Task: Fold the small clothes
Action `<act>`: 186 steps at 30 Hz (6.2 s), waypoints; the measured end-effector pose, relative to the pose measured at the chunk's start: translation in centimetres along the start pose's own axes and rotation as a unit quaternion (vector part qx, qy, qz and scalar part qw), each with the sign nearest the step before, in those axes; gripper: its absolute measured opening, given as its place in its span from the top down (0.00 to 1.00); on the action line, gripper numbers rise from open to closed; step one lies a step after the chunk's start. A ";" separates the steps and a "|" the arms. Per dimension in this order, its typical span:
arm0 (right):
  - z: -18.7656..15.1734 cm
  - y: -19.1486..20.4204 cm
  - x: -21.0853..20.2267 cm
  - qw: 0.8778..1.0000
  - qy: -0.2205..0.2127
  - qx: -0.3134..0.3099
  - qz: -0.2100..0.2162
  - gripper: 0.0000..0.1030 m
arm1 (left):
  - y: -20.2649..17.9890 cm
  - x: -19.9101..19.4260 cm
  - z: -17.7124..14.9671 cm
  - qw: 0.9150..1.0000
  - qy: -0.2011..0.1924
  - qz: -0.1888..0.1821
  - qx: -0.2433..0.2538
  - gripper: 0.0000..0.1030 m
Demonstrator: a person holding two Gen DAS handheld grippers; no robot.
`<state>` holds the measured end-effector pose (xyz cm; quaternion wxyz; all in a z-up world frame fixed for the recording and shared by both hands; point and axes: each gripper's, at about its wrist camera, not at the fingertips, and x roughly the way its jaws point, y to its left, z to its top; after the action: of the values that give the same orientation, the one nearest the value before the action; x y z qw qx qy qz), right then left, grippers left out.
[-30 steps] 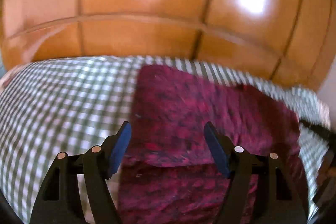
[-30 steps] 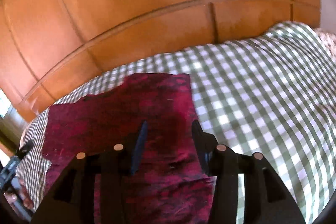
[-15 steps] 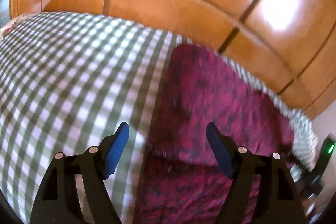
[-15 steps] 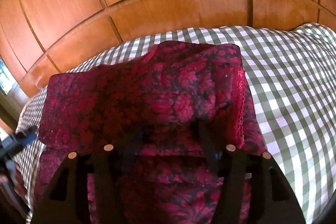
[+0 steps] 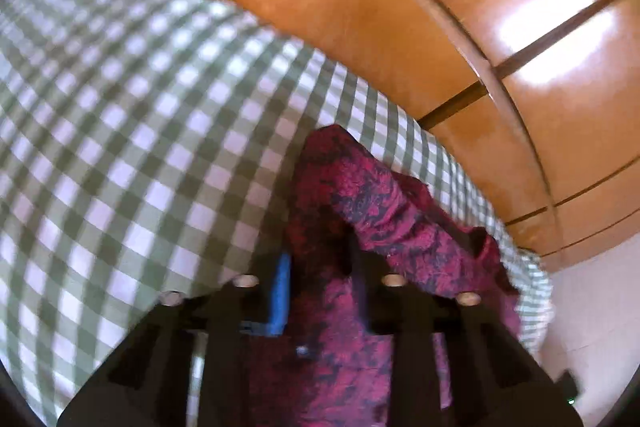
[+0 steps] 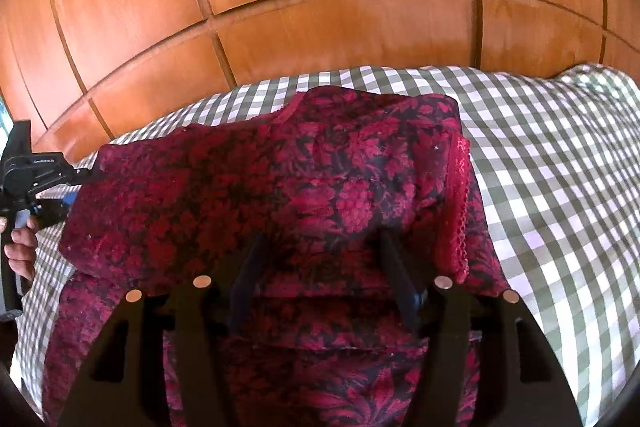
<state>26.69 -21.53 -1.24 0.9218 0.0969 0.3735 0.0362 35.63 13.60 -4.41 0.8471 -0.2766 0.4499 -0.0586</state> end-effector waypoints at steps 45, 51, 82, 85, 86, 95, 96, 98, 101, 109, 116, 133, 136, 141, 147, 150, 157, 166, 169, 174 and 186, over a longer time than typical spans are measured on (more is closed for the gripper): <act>0.0 2.7 0.9 0.997 -0.002 -0.055 -0.056 0.13 | -5.9 -10.0 -15.7 0.951 -0.166 0.154 0.210 0.23; -1.2 2.3 -2.1 0.999 0.003 -0.020 -0.030 0.03 | -4.8 -11.1 -18.8 0.955 -0.148 0.145 0.213 0.23; -19.5 -8.2 -17.8 0.964 0.235 0.077 0.101 0.28 | 4.9 -16.5 -32.3 0.969 0.099 0.019 0.224 0.64; -20.4 -6.9 -17.2 0.950 0.272 0.072 0.136 0.61 | 4.7 -16.8 -32.1 0.968 0.102 0.009 0.228 0.82; -20.1 -6.2 -17.3 0.951 0.270 0.059 0.138 0.69 | 4.6 -17.1 -31.8 0.969 0.101 -0.002 0.227 0.84; -12.8 -5.9 -19.1 0.946 0.161 0.121 0.256 0.80 | 4.7 -20.1 -26.0 0.980 0.061 -0.134 0.133 0.87; -11.8 -6.3 -19.0 0.945 0.141 0.140 0.261 0.80 | 4.4 -20.0 -25.2 0.980 0.056 -0.146 0.126 0.87; -10.2 -6.8 -18.5 0.947 0.115 0.156 0.254 0.80 | 3.7 -19.3 -23.5 0.979 0.049 -0.166 0.107 0.87; -8.1 -7.4 -16.6 0.950 0.096 0.178 0.238 0.80 | 2.9 -17.3 -20.4 0.980 0.043 -0.178 0.081 0.88; -5.3 -8.0 -9.5 0.946 0.115 0.232 0.193 0.80 | 2.9 -9.6 -14.4 0.985 0.083 -0.149 -0.018 0.86; -4.1 -10.4 -8.1 0.924 0.096 0.287 0.234 0.29 | 6.1 -10.4 -11.9 0.981 0.035 -0.168 -0.094 0.36; -9.4 -6.4 -9.9 0.994 0.091 0.050 0.034 0.52 | 5.5 -10.7 -20.8 0.992 0.061 -0.086 0.071 0.56; -9.7 -6.7 -10.7 0.994 0.085 0.056 0.033 0.73 | 6.0 -11.1 -20.8 0.992 0.063 -0.087 0.062 0.70; -10.3 -7.1 -13.6 0.992 0.089 0.070 0.051 0.81 | 5.4 -12.5 -21.7 0.991 0.057 -0.078 0.090 0.78; -11.9 -7.3 -16.2 0.987 0.108 0.086 0.084 0.82 | 6.4 -15.4 -24.7 0.988 0.080 -0.084 0.097 0.79; -14.1 -8.1 -18.6 0.984 0.130 0.081 0.086 0.86 | 7.0 -17.4 -26.9 0.987 0.098 -0.090 0.095 0.79; -16.3 -8.1 -21.2 0.985 0.150 0.053 0.070 0.85 | 7.0 -20.2 -30.4 0.985 0.107 -0.058 0.120 0.75; -12.2 -3.7 -20.6 0.999 0.040 -0.027 0.006 0.32 | 2.7 -21.0 -24.8 0.976 -0.027 0.029 0.214 0.17; -10.8 -1.7 -20.0 0.997 0.005 -0.072 -0.015 0.32 | 0.8 -19.9 -24.1 0.967 -0.033 0.040 0.249 0.17; -9.7 0.6 -16.8 0.990 0.002 -0.135 -0.039 0.49 | -0.5 -17.9 -23.1 0.965 -0.027 0.041 0.258 0.21; -9.8 0.0 -18.6 0.991 0.019 -0.131 -0.017 0.85 | -0.6 -19.7 -23.9 0.965 -0.030 -0.032 0.257 0.87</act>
<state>6.53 -22.59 4.53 0.9200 -0.0313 0.3842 0.0707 5.11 9.99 -0.29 0.9006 -0.0649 0.3850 -0.1909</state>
